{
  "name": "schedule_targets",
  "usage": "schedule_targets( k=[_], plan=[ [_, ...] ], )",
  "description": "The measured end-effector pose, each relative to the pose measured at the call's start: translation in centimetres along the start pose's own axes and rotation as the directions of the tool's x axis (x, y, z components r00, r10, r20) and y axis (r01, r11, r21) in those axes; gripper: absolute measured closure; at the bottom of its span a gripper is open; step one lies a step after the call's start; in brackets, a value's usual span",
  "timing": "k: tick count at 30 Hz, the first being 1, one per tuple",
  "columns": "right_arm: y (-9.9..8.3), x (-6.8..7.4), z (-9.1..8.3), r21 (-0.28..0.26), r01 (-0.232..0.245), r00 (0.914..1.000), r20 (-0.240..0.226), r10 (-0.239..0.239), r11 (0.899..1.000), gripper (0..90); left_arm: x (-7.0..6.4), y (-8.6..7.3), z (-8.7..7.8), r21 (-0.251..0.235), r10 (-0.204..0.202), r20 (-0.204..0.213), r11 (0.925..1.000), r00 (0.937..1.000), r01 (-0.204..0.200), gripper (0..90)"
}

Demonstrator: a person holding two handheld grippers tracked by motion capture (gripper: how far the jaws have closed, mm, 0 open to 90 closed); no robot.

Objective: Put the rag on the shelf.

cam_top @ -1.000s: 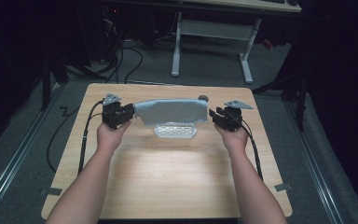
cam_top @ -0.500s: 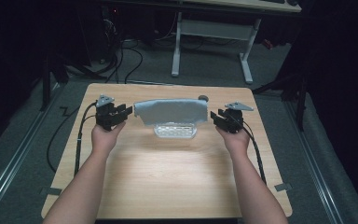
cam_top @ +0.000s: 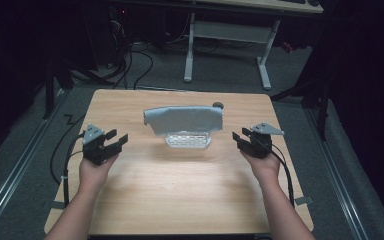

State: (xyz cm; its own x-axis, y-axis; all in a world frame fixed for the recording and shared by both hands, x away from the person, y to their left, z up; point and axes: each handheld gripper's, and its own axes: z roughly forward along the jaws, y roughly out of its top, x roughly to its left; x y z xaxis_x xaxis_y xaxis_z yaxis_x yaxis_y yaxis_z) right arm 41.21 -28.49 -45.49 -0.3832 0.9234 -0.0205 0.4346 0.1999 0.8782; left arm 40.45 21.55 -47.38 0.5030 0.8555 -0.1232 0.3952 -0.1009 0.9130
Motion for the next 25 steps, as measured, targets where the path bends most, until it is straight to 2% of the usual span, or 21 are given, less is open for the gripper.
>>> schedule_targets(
  k=[2,6,9,11,12,14,15,16,17,18,19,20,21,23,25],
  plan=[
    [-0.7,0.8,-1.4,-0.034,0.014,0.9999,0.009,-0.013,0.999,50.0,-0.7,-1.3,-1.4,0.009,-0.002,0.018,1.0,0.9998,0.002,46.3],
    [-2.1,2.6,-3.8,-0.042,0.02,0.9997,-0.012,-0.02,0.999,47.5,-2.6,-3.5,-3.7,0.049,-0.01,0.066,0.9988,0.9978,0.006,44.8],
    [-3.4,4.1,-5.5,-0.038,0.019,0.9992,-0.034,-0.02,0.999,47.3,-4.5,-5.0,-4.9,0.097,0.011,0.095,0.9951,0.9954,-0.02,42.8],
    [-4.4,5.2,-6.4,-0.034,0.017,0.9987,-0.047,-0.018,0.999,47.1,-5.7,-6.3,-5.6,0.116,0.001,0.129,0.9931,0.9917,-0.016,41.1],
    [-5.1,5.7,-6.8,-0.034,0.021,0.9987,-0.044,-0.023,0.999,47.6,-6.3,-7.2,-5.9,0.133,-0.013,0.148,0.9911,0.989,-0.007,39.4],
    [-6.8,6.9,-7.3,-0.017,0.013,0.9994,-0.033,-0.014,1.0,48.0,-7.3,-8.2,-6.2,0.209,-0.033,0.169,0.9779,0.9851,-0.003,40.8],
    [-8.0,7.3,-7.5,-0.011,0.015,0.9993,-0.033,-0.015,1.0,48.0,-7.7,-8.4,-6.4,0.212,-0.019,0.176,0.977,0.9842,-0.019,40.3],
    [-9.2,7.8,-7.6,0.015,0.024,0.9994,-0.027,-0.023,1.0,48.4,-8.0,-8.5,-6.5,0.197,0.005,0.183,0.9796,0.983,-0.041,40.1],
    [-9.7,8.0,-7.3,0.065,0.046,0.9985,-0.033,-0.044,0.997,46.4,-8.2,-8.4,-6.4,0.199,0.032,0.18,0.9777,0.9831,-0.068,40.1],
    [-9.9,8.2,-7.1,0.091,0.061,0.9971,-0.051,-0.056,0.994,45.6,-8.2,-8.4,-6.2,0.204,0.058,0.172,0.9744,0.9833,-0.093,39.9],
    [-9.9,8.1,-7.0,0.08,0.07,0.9967,-0.047,-0.067,0.994,46.0,-8.1,-8.5,-5.9,0.211,0.063,0.17,0.9724,0.9835,-0.099,39.9],
    [-10.0,7.9,-6.8,0.083,0.064,0.9975,-0.036,-0.061,0.995,46.0,-7.9,-8.5,-5.7,0.217,0.049,0.172,0.9723,0.9839,-0.086,39.9],
    [-10.0,7.6,-6.4,0.096,0.038,0.9989,-0.032,-0.035,0.995,45.8,-7.7,-8.5,-5.6,0.219,0.031,0.176,0.9734,0.984,-0.069,39.8],
    [-9.9,7.3,-6.0,0.101,0.005,0.999,-0.044,-0.001,0.995,45.6,-7.4,-8.5,-5.6,0.213,0.023,0.173,0.9751,0.9847,-0.06,39.9],
    [-9.9,7.4,-5.9,0.094,0.025,0.9988,-0.044,-0.021,0.995,45.5,-7.1,-8.5,-5.7,0.212,0.021,0.162,0.9756,0.9865,-0.056,39.7]
  ],
)
